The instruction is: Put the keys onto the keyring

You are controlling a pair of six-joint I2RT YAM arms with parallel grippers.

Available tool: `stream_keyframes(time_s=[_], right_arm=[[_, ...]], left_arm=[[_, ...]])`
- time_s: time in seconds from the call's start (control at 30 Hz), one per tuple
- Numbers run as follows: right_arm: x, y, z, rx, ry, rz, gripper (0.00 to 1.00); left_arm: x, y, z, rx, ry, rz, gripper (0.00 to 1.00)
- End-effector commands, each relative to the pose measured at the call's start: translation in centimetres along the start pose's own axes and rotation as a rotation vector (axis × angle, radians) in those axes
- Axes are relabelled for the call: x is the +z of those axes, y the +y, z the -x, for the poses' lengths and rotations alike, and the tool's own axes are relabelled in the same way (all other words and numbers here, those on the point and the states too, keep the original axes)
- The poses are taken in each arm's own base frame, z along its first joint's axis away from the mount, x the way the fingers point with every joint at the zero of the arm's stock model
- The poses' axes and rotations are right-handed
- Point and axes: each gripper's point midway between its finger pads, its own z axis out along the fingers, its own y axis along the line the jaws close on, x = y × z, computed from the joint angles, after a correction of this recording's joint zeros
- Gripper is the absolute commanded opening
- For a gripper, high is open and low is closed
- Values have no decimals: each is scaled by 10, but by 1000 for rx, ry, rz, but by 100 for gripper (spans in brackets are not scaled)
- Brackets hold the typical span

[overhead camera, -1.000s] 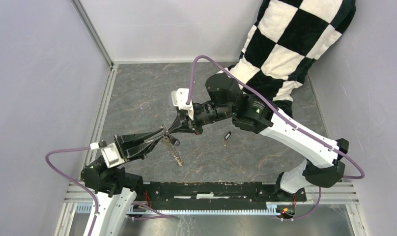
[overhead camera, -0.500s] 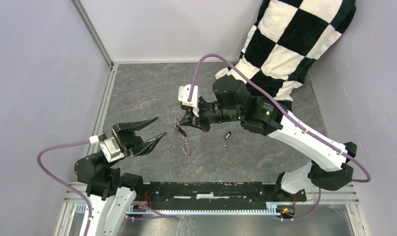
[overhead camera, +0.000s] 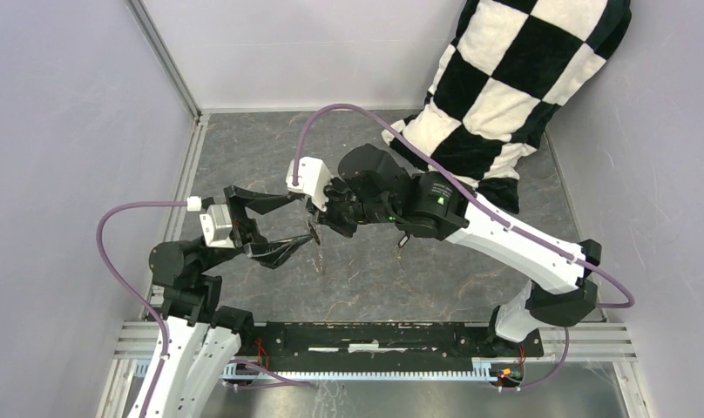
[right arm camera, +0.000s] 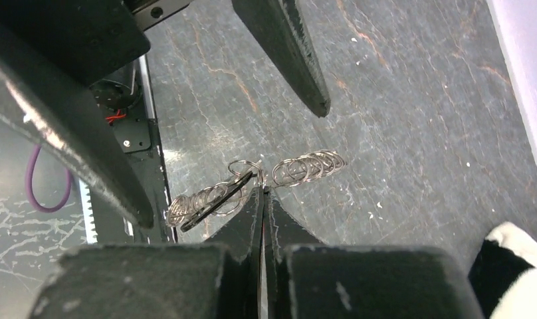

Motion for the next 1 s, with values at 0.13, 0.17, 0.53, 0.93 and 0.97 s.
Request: stream_keyframes(time_s=[0.13,0.17,0.53,0.93,0.97], right_arm=[[-8,-7,34,39,-62,-103,0],[-8,-7,34,41,-64,-103,0],[-1,-4,28,25,-24,-139,0],[-8,8,30,13,-95,-77,0],[-8,8,30,11,-101,-75,0]], left_arm=[[-5,0,-28,72,56,-28,89],[-7,0,-32,86,74,-32,89],[-11,16,-46,153,162,34,89],[-23,18,-46,239,222,75,43],[-22,14,-42,240,211,60,40]])
